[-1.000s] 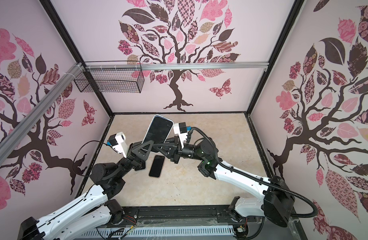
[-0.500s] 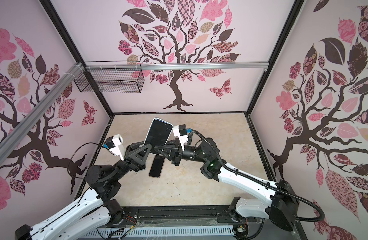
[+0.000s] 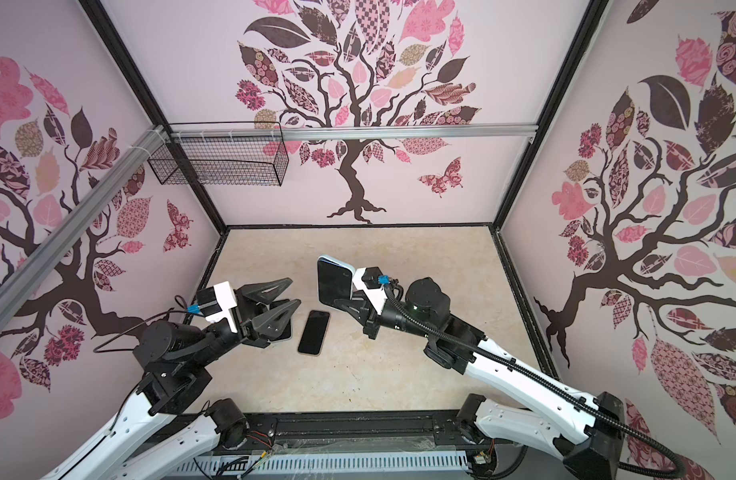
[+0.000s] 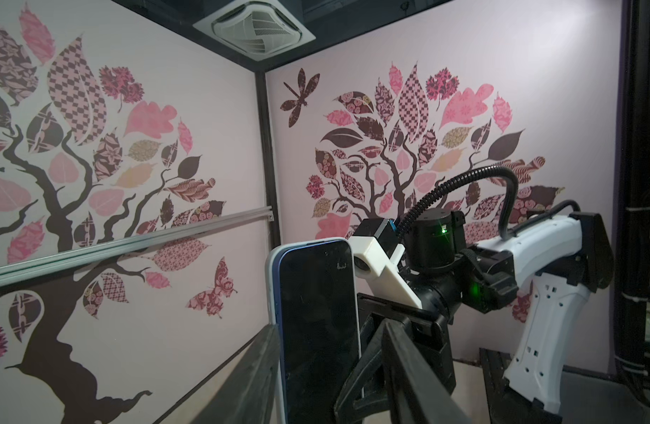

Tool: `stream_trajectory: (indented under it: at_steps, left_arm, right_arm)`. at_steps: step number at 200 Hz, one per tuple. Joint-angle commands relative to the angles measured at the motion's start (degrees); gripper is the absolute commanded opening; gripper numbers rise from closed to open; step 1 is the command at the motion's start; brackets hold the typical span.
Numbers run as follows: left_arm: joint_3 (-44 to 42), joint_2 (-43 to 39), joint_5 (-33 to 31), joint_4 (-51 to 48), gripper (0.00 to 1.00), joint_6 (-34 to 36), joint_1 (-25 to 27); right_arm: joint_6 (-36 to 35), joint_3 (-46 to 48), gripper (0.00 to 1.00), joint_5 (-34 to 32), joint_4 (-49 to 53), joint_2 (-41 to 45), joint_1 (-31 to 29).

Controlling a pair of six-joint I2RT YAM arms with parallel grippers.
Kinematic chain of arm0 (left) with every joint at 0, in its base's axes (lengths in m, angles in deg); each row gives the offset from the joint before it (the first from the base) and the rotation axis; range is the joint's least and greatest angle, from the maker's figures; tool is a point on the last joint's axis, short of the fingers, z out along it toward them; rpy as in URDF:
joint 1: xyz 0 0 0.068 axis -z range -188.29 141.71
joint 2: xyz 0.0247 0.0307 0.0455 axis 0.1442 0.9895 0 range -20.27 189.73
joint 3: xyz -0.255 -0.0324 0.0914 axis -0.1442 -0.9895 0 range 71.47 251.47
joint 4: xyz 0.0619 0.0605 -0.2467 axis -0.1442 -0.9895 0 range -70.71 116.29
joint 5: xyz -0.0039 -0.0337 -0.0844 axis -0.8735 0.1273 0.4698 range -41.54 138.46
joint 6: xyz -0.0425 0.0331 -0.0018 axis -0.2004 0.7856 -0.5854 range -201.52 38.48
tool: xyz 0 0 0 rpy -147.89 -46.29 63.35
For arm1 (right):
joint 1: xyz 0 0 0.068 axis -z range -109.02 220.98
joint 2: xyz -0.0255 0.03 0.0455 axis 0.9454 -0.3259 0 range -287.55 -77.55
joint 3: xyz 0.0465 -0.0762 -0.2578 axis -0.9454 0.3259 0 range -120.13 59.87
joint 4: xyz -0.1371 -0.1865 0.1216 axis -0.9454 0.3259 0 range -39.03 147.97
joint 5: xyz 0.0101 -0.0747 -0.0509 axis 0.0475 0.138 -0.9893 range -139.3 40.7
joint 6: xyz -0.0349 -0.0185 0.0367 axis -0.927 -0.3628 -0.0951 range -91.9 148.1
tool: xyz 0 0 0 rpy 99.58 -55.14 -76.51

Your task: Take the phone out of the phone case

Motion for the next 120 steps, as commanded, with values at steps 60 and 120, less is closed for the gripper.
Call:
stream_trajectory:
  at_steps: [60,120]
  left_arm:
    - [6.53,7.32,6.93,-5.16,0.44,17.02,-0.01]
    - [8.27,10.39,7.03,-4.10,0.39,19.41,0.01]
  right_arm:
    - [-9.15,-4.25,0.00,-2.94,8.35,5.04,3.74]
    - [-10.99,-4.20,0.00,-1.66,10.10,5.34,3.67]
